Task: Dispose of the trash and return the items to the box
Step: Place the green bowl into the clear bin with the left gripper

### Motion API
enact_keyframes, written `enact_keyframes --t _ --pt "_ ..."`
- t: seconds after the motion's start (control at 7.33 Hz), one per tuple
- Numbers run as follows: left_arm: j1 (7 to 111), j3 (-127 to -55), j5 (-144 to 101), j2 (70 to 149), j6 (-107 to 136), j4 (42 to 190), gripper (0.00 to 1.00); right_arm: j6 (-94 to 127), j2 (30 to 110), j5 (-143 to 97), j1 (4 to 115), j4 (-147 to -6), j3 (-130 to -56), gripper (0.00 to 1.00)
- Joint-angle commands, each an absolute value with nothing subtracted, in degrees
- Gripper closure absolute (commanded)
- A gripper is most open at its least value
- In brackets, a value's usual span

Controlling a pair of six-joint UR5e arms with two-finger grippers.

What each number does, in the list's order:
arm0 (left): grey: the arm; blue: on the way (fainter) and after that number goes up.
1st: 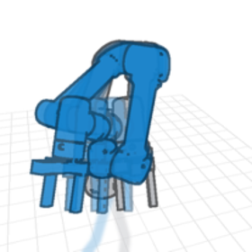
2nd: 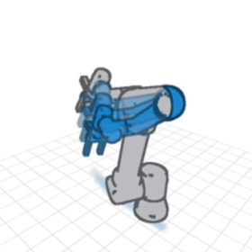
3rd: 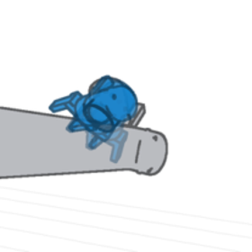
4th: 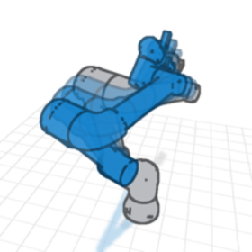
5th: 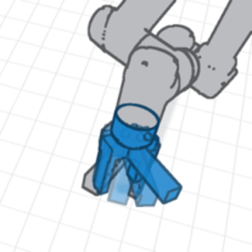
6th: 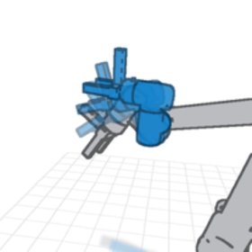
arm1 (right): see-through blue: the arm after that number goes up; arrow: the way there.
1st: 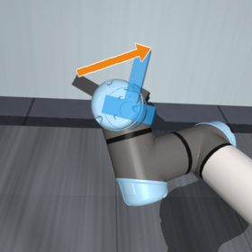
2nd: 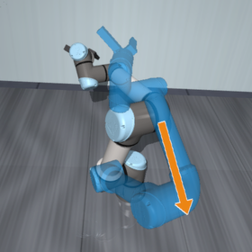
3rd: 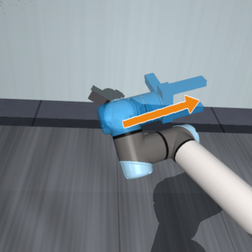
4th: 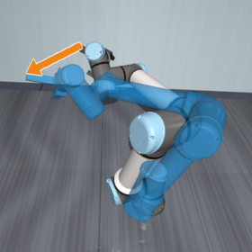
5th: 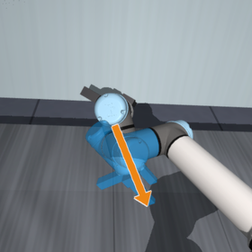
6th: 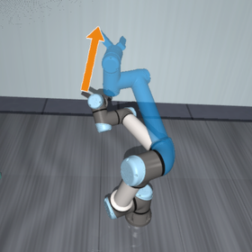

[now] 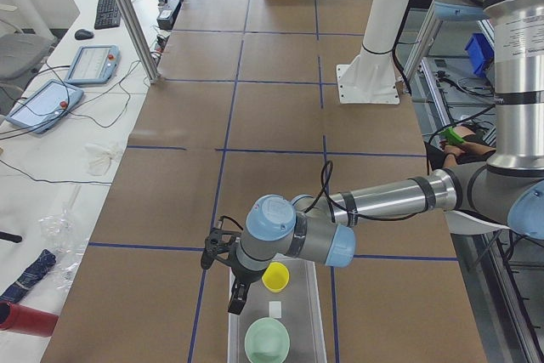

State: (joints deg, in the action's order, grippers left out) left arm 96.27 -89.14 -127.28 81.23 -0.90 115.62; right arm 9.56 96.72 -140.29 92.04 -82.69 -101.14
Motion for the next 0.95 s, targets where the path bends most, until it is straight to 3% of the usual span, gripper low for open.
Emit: enact_keyframes --t 0.0,0.82 --pt "89.77 -95.50 -130.16 81.39 8.31 110.95 0.00 9.67 96.77 -140.62 92.02 -82.53 -100.99 0.00" --pt "89.73 -99.31 -132.28 81.82 1.19 99.11 0.00 9.67 97.29 -140.62 92.02 -82.35 -101.16 0.00"
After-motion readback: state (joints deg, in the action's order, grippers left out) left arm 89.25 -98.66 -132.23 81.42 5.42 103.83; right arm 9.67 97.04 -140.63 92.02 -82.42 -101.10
